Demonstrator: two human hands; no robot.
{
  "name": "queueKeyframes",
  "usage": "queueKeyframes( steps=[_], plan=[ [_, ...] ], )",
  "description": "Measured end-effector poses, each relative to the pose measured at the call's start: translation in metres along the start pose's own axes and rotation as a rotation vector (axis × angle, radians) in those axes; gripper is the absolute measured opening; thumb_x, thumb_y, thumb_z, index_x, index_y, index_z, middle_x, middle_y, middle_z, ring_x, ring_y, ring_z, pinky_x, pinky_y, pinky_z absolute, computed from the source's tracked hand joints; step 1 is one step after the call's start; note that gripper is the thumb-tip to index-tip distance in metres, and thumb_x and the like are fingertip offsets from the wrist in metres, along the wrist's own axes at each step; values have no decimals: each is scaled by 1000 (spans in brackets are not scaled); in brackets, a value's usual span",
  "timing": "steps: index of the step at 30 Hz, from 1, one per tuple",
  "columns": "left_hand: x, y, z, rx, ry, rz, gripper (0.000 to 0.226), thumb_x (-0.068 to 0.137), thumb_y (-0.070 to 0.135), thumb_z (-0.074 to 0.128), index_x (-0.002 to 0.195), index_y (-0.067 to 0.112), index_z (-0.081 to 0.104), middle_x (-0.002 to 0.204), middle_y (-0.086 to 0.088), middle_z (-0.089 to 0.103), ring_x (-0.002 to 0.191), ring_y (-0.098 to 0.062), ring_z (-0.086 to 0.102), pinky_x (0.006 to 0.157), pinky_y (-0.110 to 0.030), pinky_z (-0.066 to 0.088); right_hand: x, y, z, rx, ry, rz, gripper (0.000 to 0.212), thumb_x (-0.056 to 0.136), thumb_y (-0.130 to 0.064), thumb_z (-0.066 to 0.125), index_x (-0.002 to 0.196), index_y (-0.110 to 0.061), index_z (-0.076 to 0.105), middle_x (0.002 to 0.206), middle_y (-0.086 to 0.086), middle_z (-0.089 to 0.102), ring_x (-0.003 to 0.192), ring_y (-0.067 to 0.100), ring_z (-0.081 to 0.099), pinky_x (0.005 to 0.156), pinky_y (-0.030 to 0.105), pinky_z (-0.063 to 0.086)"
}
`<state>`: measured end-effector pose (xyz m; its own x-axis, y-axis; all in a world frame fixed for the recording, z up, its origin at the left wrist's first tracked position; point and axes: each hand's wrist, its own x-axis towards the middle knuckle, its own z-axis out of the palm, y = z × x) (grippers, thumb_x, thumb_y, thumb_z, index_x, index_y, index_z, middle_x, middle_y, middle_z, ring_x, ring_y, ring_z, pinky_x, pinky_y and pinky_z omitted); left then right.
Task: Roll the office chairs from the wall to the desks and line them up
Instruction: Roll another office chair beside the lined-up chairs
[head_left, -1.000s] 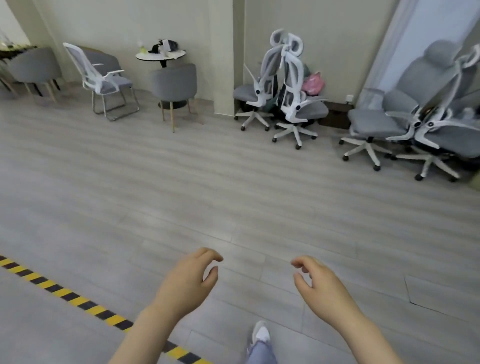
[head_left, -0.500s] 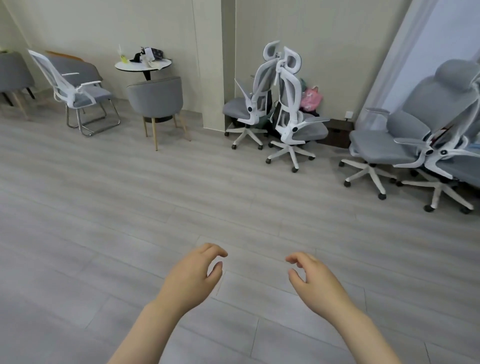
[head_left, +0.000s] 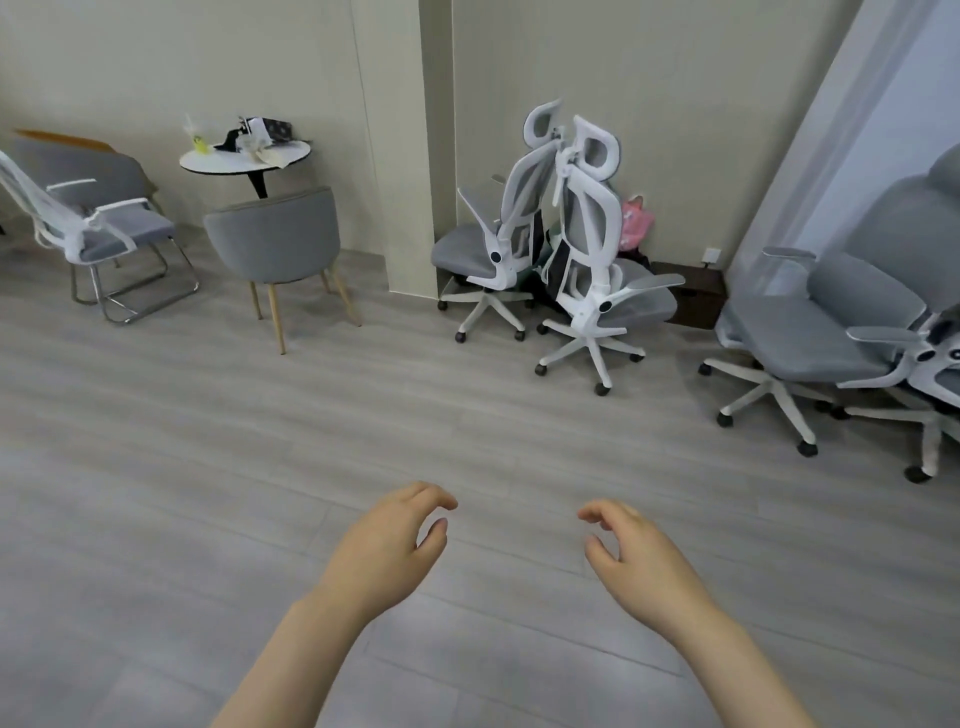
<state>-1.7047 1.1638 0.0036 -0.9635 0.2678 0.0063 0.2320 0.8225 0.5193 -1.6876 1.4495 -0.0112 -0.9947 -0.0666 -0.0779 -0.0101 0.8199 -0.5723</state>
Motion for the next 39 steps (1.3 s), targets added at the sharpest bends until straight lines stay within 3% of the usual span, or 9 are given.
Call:
queueKeyframes(
  steps=[4, 10, 19, 24, 32, 35, 39],
  plan=[
    [104, -17, -21, -9, -13, 48, 22, 97, 31, 46, 117, 37, 55, 119, 30, 50, 89, 7, 50, 75, -7, 36, 92, -4, -15, 15, 24, 24, 24, 94, -28, 52, 118, -27, 56, 116, -17, 54, 111, 2, 50, 89, 18, 37],
    [252, -36, -17, -12, -57, 123, 22, 97, 28, 48, 117, 31, 58, 120, 22, 53, 114, -1, 50, 95, -20, 40, 221, 24, -32, 30, 44, 66, 26, 93, -25, 54, 118, -26, 58, 117, -14, 57, 112, 4, 52, 91, 19, 38],
    [490, -31, -8, -6, -45, 121, 23, 97, 32, 46, 117, 34, 56, 121, 24, 53, 114, -1, 51, 91, -27, 46, 447, 82, -98, 16, 41, 72, 26, 94, -28, 52, 119, -29, 56, 121, -15, 56, 111, 2, 50, 86, 17, 35],
    [609, -23, -16, -22, -18, 135, 23, 97, 30, 47, 118, 32, 57, 122, 21, 54, 112, -3, 51, 90, -23, 43, 561, 95, -139, 24, 39, 57, 25, 93, -29, 53, 118, -30, 56, 119, -16, 55, 105, 2, 52, 86, 21, 40],
    [789, -51, -17, -41, -41, 161, 27, 95, 35, 45, 119, 32, 56, 122, 19, 56, 114, -5, 52, 94, -30, 46, 732, 113, -172, 20, 61, 56, 21, 92, -33, 52, 113, -36, 54, 114, -18, 53, 101, 2, 54, 87, 30, 48],
    [863, -66, -25, -32, -45, 172, 29, 94, 35, 46, 120, 30, 57, 121, 17, 57, 114, -7, 52, 92, -28, 45, 798, 114, -182, 40, 86, 64, 23, 94, -28, 53, 117, -29, 56, 116, -16, 52, 106, 2, 50, 87, 21, 41],
    [959, -81, -46, -34, -62, 208, 29, 93, 31, 49, 120, 29, 58, 119, 18, 56, 113, -6, 51, 92, -22, 41, 882, 110, -199, 73, 118, 116, 22, 95, -28, 52, 117, -31, 55, 116, -19, 51, 107, 2, 51, 87, 22, 40]
  ],
)
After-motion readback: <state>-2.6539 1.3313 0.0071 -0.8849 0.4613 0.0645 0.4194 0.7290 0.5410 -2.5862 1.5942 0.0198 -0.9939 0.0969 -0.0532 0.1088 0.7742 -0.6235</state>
